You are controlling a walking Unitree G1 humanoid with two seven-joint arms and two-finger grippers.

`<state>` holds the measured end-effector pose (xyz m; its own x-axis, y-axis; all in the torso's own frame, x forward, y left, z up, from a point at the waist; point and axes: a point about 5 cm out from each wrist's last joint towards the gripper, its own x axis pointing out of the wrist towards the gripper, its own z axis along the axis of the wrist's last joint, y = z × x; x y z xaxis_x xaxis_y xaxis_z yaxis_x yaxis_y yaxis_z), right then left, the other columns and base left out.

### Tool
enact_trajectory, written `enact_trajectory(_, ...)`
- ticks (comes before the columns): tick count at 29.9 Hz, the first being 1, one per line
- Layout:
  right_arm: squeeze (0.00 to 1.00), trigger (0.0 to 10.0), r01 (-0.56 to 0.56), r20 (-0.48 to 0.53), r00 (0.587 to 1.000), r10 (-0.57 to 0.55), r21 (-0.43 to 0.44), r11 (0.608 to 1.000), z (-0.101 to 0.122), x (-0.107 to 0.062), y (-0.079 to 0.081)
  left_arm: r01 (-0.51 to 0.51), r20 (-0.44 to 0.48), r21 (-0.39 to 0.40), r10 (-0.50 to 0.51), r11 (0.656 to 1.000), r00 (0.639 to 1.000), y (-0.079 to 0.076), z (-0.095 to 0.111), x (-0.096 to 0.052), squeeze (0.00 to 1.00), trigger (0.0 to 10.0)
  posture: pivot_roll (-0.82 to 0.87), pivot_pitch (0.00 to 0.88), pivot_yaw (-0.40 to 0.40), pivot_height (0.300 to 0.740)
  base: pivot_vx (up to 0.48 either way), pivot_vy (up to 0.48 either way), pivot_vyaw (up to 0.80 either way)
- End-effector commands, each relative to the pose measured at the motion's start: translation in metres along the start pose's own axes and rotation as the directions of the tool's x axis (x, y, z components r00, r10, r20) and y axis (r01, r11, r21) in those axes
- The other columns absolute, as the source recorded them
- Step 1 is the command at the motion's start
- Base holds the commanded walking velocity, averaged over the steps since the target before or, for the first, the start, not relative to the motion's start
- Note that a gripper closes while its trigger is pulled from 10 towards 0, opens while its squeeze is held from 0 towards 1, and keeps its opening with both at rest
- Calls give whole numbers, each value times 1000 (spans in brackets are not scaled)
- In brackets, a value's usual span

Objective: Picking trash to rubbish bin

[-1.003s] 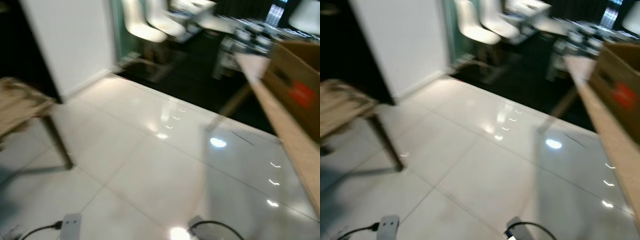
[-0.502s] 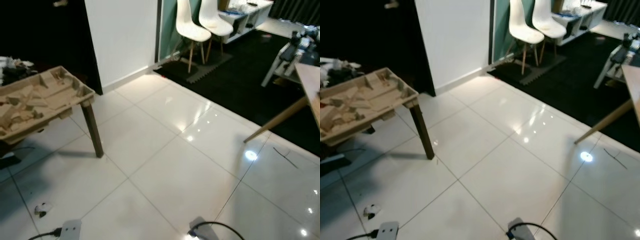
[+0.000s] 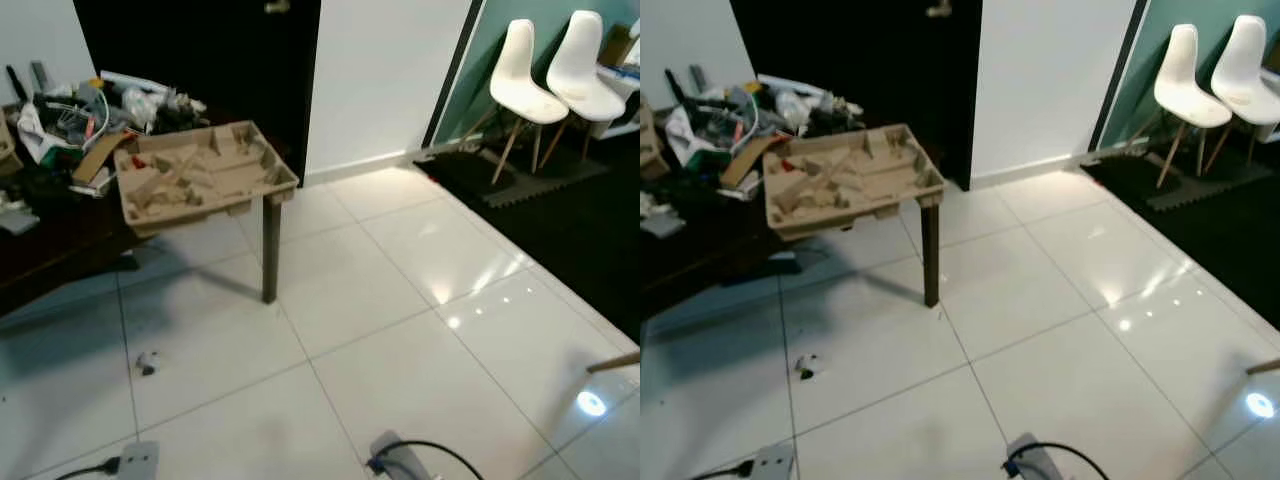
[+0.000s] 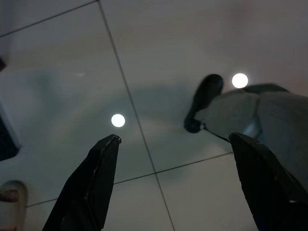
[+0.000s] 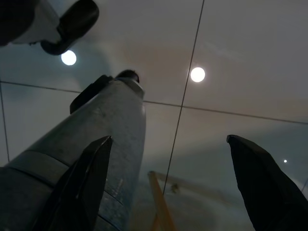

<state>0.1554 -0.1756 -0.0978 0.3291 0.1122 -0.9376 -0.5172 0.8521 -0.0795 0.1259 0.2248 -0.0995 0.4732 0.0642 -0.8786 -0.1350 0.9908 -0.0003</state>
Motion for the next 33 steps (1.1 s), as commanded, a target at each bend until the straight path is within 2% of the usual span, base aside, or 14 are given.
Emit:
enact_trajectory(1, 0, 10000, -11, -36, 999, 11, 13, 1000, -10, 0, 2, 3, -12, 17, -3, 1000, 1000, -1, -3, 0, 0, 10000, 148, 38, -42, 740, 0, 0, 794)
enact_trajectory(33, 0, 10000, -27, -19, 999, 28, 18, 999, -3, 1, 4, -2, -23, 13, 3, 1000, 1000, 1, -8, -2, 0, 10000, 160, 55, -38, 740, 0, 0, 794)
